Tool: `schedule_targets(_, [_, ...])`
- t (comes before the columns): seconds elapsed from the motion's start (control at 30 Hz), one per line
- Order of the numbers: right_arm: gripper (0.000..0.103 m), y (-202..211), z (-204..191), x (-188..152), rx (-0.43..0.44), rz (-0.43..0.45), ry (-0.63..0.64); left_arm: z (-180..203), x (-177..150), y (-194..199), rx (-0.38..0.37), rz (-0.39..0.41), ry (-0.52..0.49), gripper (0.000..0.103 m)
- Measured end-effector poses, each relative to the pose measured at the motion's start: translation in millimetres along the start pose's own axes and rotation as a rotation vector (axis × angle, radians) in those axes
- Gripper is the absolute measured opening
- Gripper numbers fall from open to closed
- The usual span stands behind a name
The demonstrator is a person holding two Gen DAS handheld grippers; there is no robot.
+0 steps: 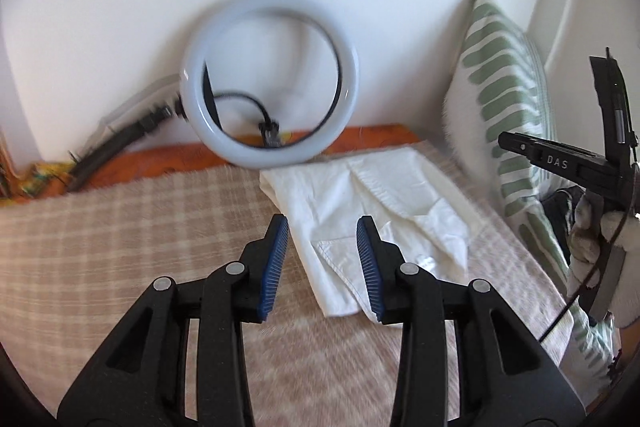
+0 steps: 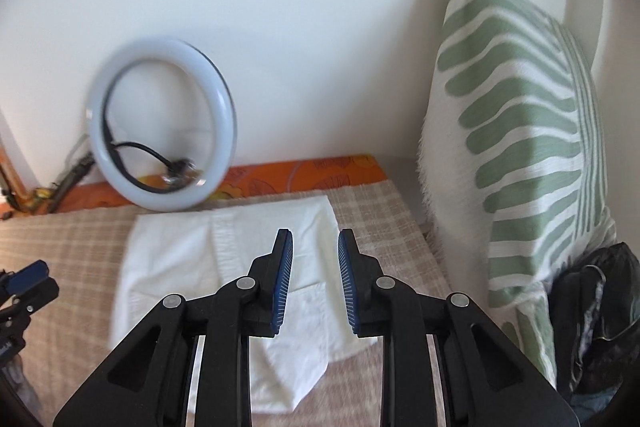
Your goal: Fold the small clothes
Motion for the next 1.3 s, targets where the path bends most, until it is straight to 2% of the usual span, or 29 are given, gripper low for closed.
schedule_targets(0.13, [0.022,49.7,-10.6,1.2,0.009,0.058,-0.012,2.8,5.7,65.3,0.0,0.07,-0.022,0.036])
schedule_targets(0.27, [0.022,97.2,-28.7,-9.0,0.04,0.102,-0.031,3.0,-2.3,115.8,0.0,0.112,-0.048,0.036])
schedule_targets(0.43, [0.032,148.8,-58.0,-34.8,0.05,0.138,-0.006,-5.1,-30.6,171.4,0.012,0.133,-0.049,0.036])
schedule_targets(0.57, [0.032,179.6,-80.8,-61.1,0.092,0.144,-0.01,-11.9,-58.9,204.7,0.023,0.136,-0.058,0.036])
schedule_targets(0.93, [0.032,209.1,-125.8,-124.3,0.105,0.13,-0.029,-26.7,-112.6,247.4,0.026,0.137,-0.089,0.038])
schedule_targets(1.07, [0.033,207.9,-134.9,-138.0,0.086,0.137,-0.047,-30.0,-123.5,247.8,0.023,0.145,-0.115,0.057])
schedule_targets(1.13, [0.046,207.0,-140.5,-143.4,0.092,0.138,-0.051,-31.7,-127.9,247.3,0.023,0.155,-0.129,0.059])
schedule_targets(1.27, [0.052,208.0,-146.1,-145.5,0.076,0.146,-0.036,-35.2,-138.4,242.4,0.014,0.127,-0.131,0.067])
schedule_targets(1.3, [0.061,209.6,-146.2,-145.7,0.065,0.155,-0.036,-35.9,-139.7,242.4,0.019,0.129,-0.138,0.071])
Point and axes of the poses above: each gripper's, at about its wrist camera, not at the fingertips, and y roughly against the way its jaws point, z to its right, x to its top, the point moved 9 cm from there along -y, roughly the way its jaws point, and after that the axes turned 3 degrees about y, right-handed, at the moved point
